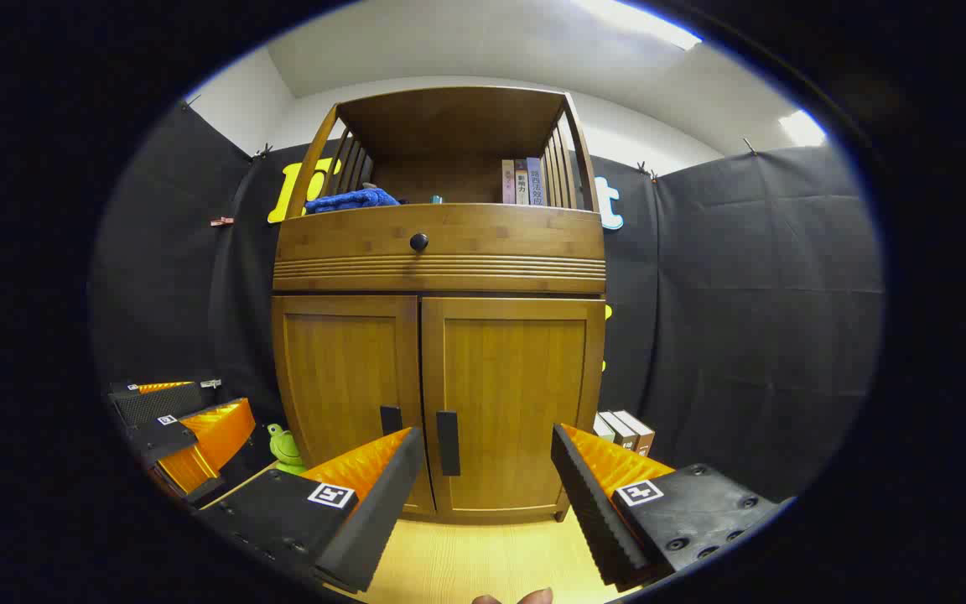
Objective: Open the right door of the double-door shoe cabinet with the right hand, and open the left door with the left hand.
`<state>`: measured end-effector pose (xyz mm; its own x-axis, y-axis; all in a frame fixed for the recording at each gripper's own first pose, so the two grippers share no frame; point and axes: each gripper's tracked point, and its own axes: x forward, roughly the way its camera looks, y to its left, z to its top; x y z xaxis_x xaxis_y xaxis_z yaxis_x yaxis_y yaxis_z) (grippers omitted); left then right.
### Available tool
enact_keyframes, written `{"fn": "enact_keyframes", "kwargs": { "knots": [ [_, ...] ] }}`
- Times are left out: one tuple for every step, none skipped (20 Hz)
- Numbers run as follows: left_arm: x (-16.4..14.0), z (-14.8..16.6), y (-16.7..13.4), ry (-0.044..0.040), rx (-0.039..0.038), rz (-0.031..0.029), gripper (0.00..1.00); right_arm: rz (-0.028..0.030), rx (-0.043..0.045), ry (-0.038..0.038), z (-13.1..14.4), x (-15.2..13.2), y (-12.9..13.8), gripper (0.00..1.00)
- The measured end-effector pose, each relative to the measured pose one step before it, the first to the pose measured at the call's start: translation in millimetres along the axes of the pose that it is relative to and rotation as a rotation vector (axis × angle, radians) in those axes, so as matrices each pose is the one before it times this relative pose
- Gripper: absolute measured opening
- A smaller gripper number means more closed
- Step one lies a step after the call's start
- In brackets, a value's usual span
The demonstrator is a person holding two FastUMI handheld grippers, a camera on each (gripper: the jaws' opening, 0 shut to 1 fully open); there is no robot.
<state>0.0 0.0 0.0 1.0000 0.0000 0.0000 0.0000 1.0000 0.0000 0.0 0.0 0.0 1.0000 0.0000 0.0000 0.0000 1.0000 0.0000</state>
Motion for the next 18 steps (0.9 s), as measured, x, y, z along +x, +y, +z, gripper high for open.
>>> {"fn": "enact_keyframes", "kwargs": {
  "knots": [
    [0.54,0.05,-1.00,0.00002,-0.00083,-0.00114,0.97,-0.00003,-0.00173,0.00105,-0.06,1.00,-0.17,0.97],
    [0.41,-0.99,-1.53,-0.00001,0.00005,-0.00031,0.92,-0.00039,-0.00197,-0.00010,-0.42,0.08,-0.87,0.97],
    [0.66,0.85,-0.92,-0.00077,0.00052,-0.00034,0.92,-0.00027,-0.00048,-0.00114,0.67,0.52,-0.52,0.97],
    [1.13,-1.32,-1.21,-0.00071,0.00059,-0.00248,0.95,-0.00020,0.00123,-0.00074,0.21,0.36,-0.87,0.97],
    [0.41,0.25,-1.44,-0.00055,0.00159,-0.00243,0.95,-0.00168,0.00062,-0.00034,0.89,0.60,-0.72,0.97],
    [1.07,-0.83,-0.59,0.00046,0.00136,-0.00136,0.95,-0.00307,-0.00091,-0.00032,-0.32,-0.42,-1.37,0.97],
    [0.64,1.13,-0.62,0.00005,0.00057,-0.00144,0.92,-0.00240,-0.00196,-0.00075,-0.26,0.35,-1.11,0.97],
    [0.77,-0.94,-0.73,-0.00099,0.00061,-0.00215,0.92,-0.00357,-0.00253,-0.00088,-0.16,0.33,-1.43,0.97],
    [-0.30,0.99,-0.44,-0.00053,-0.00107,-0.00188,0.92,-0.00206,-0.00201,-0.00005,-0.30,-0.08,-0.01,0.97],
    [0.03,-0.43,-0.30,-0.00154,-0.00180,-0.00202,0.92,-0.00061,-0.00107,-0.00158,0.55,-0.64,0.07,0.97],
    [-0.23,1.01,0.46,-0.00090,-0.00283,-0.00064,0.92,-0.00067,-0.00093,-0.00126,0.47,-0.13,-0.23,0.97],
    [0.49,-1.12,-0.52,0.00163,-0.00153,-0.00197,0.92,-0.00059,0.00015,-0.00312,0.58,-0.50,-0.30,0.97],
    [-0.48,0.35,0.29,-0.00016,0.00069,0.00052,0.92,0.00066,-0.00045,-0.00204,0.07,0.43,0.76,0.97],
    [-0.16,-0.50,0.32,0.00070,0.00177,-0.00014,0.92,-0.00032,-0.00026,-0.00099,0.61,-0.54,0.06,0.97],
    [-0.60,0.21,0.51,-0.00126,0.00105,0.00090,0.92,0.00156,-0.00033,-0.00076,0.33,0.18,1.19,0.97],
    [-0.07,0.10,1.03,-0.00116,-0.00040,0.00056,0.92,0.00032,0.00050,-0.00096,0.87,0.36,0.78,0.97],
    [-0.45,1.10,0.18,-0.00197,-0.00113,0.00063,0.92,0.00192,0.00064,0.00044,-1.04,-0.95,0.38,0.97],
    [0.05,-0.83,0.90,0.00089,-0.00214,0.00023,0.92,0.00272,0.00026,0.00078,0.21,-0.12,1.24,0.97]
  ]
}}
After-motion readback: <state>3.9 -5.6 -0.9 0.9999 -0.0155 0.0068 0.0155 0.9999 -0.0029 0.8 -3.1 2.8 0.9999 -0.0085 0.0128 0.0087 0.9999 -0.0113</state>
